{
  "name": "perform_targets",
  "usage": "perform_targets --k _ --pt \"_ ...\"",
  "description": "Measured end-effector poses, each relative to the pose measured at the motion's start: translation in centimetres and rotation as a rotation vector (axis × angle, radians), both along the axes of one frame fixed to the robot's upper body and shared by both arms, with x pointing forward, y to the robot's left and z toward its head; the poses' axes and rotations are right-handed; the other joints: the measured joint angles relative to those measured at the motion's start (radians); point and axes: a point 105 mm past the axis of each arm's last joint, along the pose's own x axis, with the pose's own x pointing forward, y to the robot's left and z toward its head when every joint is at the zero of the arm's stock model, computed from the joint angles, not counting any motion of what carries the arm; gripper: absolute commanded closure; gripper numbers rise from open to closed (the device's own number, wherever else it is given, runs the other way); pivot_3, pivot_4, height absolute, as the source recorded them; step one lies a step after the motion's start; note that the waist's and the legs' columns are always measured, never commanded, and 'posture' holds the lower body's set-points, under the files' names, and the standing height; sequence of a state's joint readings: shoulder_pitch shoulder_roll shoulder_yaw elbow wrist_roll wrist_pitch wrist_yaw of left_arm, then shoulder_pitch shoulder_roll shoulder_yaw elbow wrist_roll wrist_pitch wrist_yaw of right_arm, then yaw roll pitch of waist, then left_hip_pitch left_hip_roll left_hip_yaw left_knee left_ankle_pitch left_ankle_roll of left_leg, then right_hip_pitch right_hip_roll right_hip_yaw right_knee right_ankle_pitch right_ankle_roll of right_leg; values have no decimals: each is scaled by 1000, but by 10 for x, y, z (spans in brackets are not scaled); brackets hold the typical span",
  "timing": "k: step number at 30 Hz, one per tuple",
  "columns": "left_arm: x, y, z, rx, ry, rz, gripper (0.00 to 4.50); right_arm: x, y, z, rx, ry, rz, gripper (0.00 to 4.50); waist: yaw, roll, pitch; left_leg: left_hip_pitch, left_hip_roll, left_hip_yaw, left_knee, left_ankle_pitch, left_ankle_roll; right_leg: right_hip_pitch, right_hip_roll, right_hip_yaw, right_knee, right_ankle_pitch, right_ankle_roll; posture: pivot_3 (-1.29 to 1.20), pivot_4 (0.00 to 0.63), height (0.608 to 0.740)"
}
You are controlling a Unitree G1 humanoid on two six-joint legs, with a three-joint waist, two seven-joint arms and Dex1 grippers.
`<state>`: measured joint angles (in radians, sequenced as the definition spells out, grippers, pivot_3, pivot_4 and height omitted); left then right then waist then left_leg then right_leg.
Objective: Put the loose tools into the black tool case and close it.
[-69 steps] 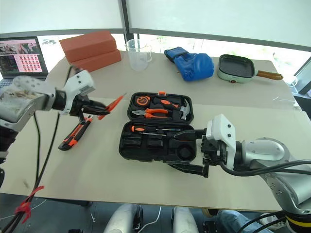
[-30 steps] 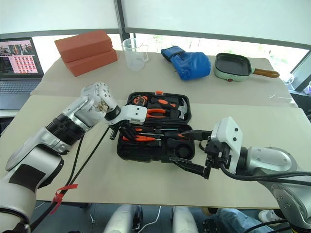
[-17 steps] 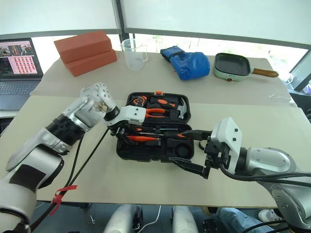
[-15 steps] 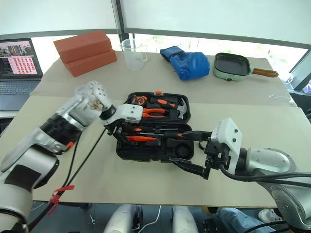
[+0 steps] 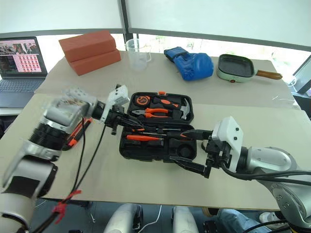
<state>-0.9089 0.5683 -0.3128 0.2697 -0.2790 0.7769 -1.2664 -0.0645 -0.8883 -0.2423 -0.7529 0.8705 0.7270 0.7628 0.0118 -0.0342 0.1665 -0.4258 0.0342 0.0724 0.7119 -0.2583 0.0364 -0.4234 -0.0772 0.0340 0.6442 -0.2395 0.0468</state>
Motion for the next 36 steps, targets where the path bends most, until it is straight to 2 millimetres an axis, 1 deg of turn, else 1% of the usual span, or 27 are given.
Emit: perform_targets --k 3,9,16,25,30,36 --pt "1 -3 -12 -30 7 40 4480 -1 0 1 5 4 3 0 -1 0 0 0 0 0 0 0 0 0 0 0 0 0 0 0 150 738" --pt "6 -7 -11 -69 -52 70 4480 -2 0 2 10 12 10 0 1 0 0 1 -1 0 0 0 0 1 0 0 0 0 0 0 150 738" --pt "2 -3 -37 -30 -32 72 4480 -3 1 2 9 19 14 0 0 0 0 1 -1 0 0 0 0 1 0 1 1 0 0 0 150 738" --pt "1 -7 -39 -48 -33 74 4480 -2 0 2 11 19 5 0 0 0 0 1 -1 0 0 0 0 1 0 1 0 0 0 0 150 738" --pt "-9 -1 -39 -52 -37 65 4480 -2 0 2 11 21 4 0 -1 0 0 2 0 0 0 0 0 1 0 1 1 0 0 0 150 738" --pt "-11 4 -40 -48 -49 86 4480 -1 1 2 13 18 4 0 -1 1 0 3 0 0 0 0 0 2 0 1 1 0 0 0 150 738"
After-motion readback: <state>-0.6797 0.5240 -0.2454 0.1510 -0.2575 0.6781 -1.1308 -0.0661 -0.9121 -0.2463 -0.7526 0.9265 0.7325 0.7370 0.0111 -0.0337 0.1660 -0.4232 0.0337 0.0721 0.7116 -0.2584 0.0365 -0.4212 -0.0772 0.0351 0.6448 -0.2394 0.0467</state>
